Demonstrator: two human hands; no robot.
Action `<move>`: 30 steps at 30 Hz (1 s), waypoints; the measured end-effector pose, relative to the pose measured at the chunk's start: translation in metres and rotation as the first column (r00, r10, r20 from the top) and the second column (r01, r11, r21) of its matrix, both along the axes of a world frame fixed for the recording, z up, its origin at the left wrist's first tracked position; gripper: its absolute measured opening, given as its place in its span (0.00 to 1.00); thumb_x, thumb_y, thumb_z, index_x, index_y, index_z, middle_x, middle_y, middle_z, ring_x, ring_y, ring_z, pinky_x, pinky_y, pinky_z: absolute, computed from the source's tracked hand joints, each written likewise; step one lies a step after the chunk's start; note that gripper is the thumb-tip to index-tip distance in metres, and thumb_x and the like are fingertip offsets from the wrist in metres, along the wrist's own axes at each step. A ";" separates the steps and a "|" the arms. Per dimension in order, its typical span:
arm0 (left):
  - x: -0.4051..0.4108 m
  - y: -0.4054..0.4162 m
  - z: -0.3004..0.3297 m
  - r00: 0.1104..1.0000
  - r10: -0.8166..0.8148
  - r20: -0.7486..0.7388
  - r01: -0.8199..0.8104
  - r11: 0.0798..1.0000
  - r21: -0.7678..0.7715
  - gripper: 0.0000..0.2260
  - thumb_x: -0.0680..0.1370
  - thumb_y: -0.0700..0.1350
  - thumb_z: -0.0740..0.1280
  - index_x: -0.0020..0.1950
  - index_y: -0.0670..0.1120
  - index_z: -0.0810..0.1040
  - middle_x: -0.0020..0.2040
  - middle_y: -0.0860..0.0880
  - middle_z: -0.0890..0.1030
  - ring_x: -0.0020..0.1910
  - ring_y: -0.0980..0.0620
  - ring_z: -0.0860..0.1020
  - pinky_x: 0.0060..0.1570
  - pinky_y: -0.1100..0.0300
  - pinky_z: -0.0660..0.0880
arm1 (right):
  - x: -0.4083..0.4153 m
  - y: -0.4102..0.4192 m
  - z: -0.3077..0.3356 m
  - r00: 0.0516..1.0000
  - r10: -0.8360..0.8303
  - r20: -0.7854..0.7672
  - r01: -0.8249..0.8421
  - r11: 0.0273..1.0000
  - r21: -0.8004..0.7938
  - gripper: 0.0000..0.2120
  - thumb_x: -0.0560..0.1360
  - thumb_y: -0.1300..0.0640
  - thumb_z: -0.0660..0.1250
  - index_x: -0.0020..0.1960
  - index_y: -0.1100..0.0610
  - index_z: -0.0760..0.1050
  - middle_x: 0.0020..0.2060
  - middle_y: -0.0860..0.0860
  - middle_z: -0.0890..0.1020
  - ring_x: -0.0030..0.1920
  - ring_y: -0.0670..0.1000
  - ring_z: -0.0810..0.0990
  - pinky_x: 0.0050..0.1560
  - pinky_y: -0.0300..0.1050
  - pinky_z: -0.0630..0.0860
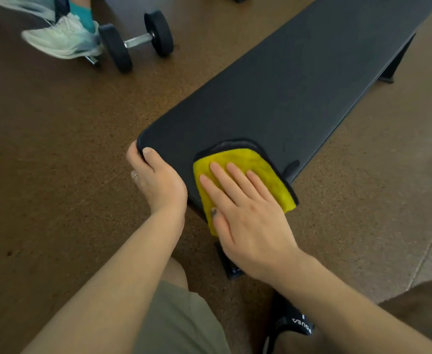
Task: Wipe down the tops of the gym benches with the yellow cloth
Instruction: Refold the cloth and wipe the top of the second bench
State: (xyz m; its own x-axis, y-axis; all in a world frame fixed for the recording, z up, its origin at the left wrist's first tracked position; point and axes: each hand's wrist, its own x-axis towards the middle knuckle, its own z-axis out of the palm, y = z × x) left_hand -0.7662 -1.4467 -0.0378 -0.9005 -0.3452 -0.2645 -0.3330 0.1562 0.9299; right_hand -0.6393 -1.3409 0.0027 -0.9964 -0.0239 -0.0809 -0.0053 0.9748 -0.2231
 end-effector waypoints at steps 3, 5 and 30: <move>0.001 0.000 -0.001 1.000 -0.022 -0.007 0.021 1.000 -0.010 0.18 0.86 0.55 0.49 0.76 0.59 0.62 0.68 0.49 0.71 0.59 0.53 0.74 0.53 0.58 0.74 | -0.023 0.044 -0.004 1.000 0.023 -0.013 -0.022 0.999 0.048 0.26 0.84 0.45 0.44 0.82 0.44 0.54 0.82 0.47 0.56 0.82 0.50 0.52 0.81 0.52 0.47; 0.001 0.001 -0.001 1.000 -0.029 -0.001 0.029 0.999 -0.015 0.18 0.87 0.55 0.48 0.77 0.59 0.61 0.69 0.50 0.70 0.59 0.55 0.73 0.46 0.66 0.70 | -0.060 0.084 -0.010 0.991 -0.132 -0.025 0.134 0.989 0.065 0.26 0.85 0.44 0.42 0.82 0.43 0.53 0.82 0.47 0.56 0.82 0.51 0.52 0.81 0.52 0.46; 0.002 0.004 -0.002 0.999 0.043 -0.011 -0.043 0.999 -0.023 0.18 0.86 0.56 0.49 0.76 0.60 0.64 0.69 0.51 0.72 0.58 0.55 0.75 0.44 0.64 0.69 | 0.004 -0.022 -0.024 0.807 -0.560 -0.190 0.505 0.820 -0.270 0.25 0.80 0.52 0.51 0.76 0.48 0.69 0.79 0.48 0.65 0.81 0.54 0.56 0.79 0.64 0.49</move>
State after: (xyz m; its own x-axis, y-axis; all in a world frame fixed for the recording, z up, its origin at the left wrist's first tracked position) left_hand -0.7646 -1.4426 -0.0402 -0.8873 -0.3896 -0.2467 -0.3305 0.1640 0.9295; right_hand -0.6352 -1.3626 -0.0209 -0.8407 0.5282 0.1196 0.4198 0.7751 -0.4723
